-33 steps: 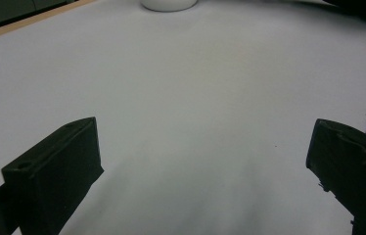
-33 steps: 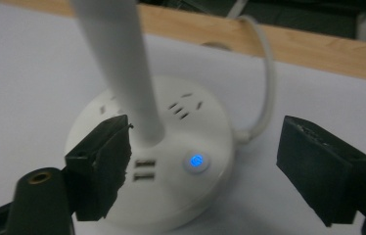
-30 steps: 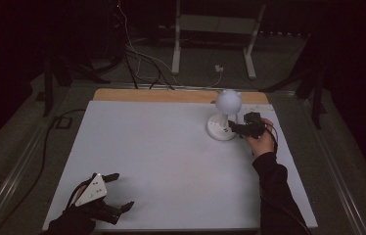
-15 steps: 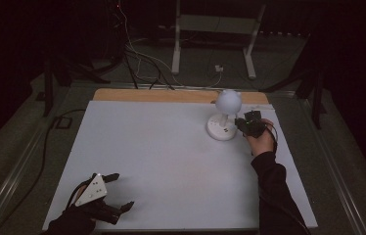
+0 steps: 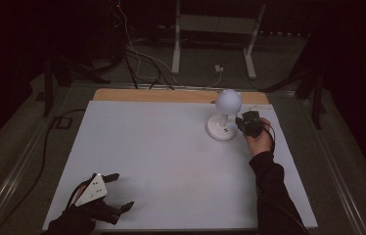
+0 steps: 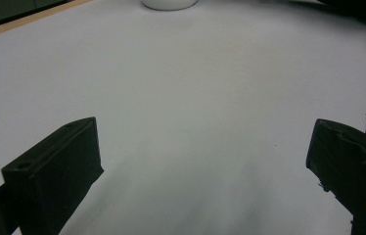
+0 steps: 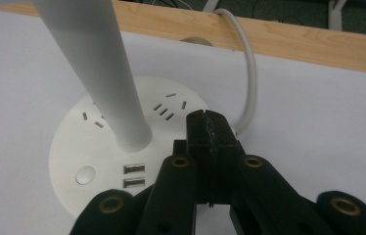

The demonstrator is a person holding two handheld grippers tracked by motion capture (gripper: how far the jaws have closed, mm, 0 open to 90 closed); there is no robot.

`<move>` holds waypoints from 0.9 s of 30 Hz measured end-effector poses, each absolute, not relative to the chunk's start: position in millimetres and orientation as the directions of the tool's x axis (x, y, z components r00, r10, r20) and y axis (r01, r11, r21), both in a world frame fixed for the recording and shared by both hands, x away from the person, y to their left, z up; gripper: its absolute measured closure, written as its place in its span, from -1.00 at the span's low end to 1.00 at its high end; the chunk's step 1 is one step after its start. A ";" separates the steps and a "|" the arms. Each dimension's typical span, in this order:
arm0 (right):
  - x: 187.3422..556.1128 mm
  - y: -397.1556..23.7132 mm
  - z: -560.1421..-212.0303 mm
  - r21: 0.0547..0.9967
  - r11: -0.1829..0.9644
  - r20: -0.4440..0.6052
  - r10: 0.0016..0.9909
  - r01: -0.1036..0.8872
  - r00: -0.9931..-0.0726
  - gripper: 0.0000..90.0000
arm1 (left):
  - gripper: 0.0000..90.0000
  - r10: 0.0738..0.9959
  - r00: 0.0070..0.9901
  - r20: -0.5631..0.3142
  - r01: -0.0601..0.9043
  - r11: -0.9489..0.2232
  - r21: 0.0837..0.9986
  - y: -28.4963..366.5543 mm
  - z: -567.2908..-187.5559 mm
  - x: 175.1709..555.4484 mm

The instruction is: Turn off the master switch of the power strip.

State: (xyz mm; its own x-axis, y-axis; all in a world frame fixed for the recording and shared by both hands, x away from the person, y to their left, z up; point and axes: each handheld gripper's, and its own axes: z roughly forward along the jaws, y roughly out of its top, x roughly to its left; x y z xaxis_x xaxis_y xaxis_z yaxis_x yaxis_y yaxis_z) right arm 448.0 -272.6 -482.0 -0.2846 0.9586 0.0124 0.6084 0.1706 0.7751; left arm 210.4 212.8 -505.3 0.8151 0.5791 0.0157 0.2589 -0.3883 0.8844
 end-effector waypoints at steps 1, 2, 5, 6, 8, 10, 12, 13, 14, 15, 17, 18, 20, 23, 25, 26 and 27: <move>448.1 -272.4 -482.3 0.776 0.169 0.012 0.959 0.608 -0.282 0.99 | -0.99 0.579 0.815 0.015 0.259 -0.388 0.885 212.8 -505.3 210.3; 448.3 -272.2 -482.7 0.776 0.172 0.008 0.960 0.607 -0.281 0.99 | -0.99 0.579 0.815 0.016 0.259 -0.388 0.884 212.8 -505.3 210.3; 448.6 -270.2 -484.8 0.773 0.185 -0.003 0.957 0.606 -0.289 0.99 | -0.99 0.579 0.815 0.016 0.258 -0.389 0.884 212.7 -505.3 210.3; 448.8 -269.8 -485.6 0.773 0.189 -0.003 0.956 0.606 -0.295 0.99 | -0.99 0.579 0.815 0.016 0.258 -0.388 0.884 212.8 -505.2 210.3; 448.6 -268.4 -487.4 0.775 0.194 -0.007 0.954 0.602 -0.299 0.99 | -0.99 0.579 0.815 0.016 0.258 -0.388 0.885 212.8 -505.3 210.3; 448.6 -267.3 -488.8 0.776 0.197 -0.010 0.954 0.599 -0.301 0.99 | -0.99 0.579 0.815 0.016 0.259 -0.389 0.884 212.7 -505.3 210.3; 448.5 -267.1 -489.4 0.778 0.197 -0.012 0.954 0.596 -0.300 0.99 | -0.99 0.579 0.815 0.016 0.259 -0.389 0.884 212.7 -505.5 210.3; 448.5 -267.1 -490.5 0.780 0.196 -0.012 0.954 0.594 -0.299 0.99 | -0.99 0.579 0.815 0.016 0.259 -0.389 0.884 212.7 -505.5 210.3; 448.5 -266.9 -491.5 0.783 0.193 -0.011 0.955 0.592 -0.296 0.99 | -0.99 0.579 0.815 0.016 0.259 -0.389 0.884 212.7 -505.4 210.3; 448.5 -266.7 -492.6 0.783 0.190 -0.010 0.956 0.592 -0.293 0.99 | -0.99 0.579 0.815 0.015 0.259 -0.388 0.884 212.8 -505.4 210.3; 448.3 -266.4 -494.8 0.785 0.184 -0.002 0.955 0.592 -0.295 0.99 | -0.99 0.579 0.815 0.016 0.259 -0.389 0.884 212.8 -505.5 210.3; 448.2 -265.1 -497.0 0.783 0.192 -0.009 0.954 0.592 -0.298 0.99 | -0.99 0.579 0.815 0.016 0.259 -0.389 0.884 212.8 -505.4 210.2; 448.5 -264.2 -499.3 0.783 0.198 -0.016 0.954 0.590 -0.299 0.99 | -0.99 0.579 0.815 0.016 0.259 -0.389 0.884 212.7 -505.5 210.2; 448.9 -263.7 -501.3 0.781 0.201 -0.018 0.954 0.592 -0.300 0.99 | -0.99 0.578 0.816 0.016 0.259 -0.389 0.884 212.6 -505.5 210.1; 449.1 -263.4 -503.3 0.781 0.205 -0.022 0.953 0.590 -0.302 0.99 | -0.99 0.578 0.816 0.015 0.259 -0.389 0.884 212.6 -505.5 210.1; 449.0 -263.5 -503.9 0.783 0.205 -0.022 0.953 0.587 -0.304 0.99 | -0.99 0.578 0.816 0.015 0.259 -0.389 0.884 212.6 -505.6 210.1; 448.9 -263.5 -504.2 0.785 0.204 -0.021 0.953 0.585 -0.303 0.99 | -0.99 0.578 0.816 0.015 0.259 -0.389 0.884 212.6 -505.6 210.1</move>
State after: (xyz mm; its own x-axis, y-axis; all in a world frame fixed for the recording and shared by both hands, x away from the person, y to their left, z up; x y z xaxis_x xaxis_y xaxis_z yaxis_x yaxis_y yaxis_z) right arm 448.9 -263.5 -504.2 -0.3033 0.9527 -0.0213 0.5851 0.2038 0.7850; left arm 210.1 212.6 -505.6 0.8158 0.5782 0.0152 0.2595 -0.3893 0.8838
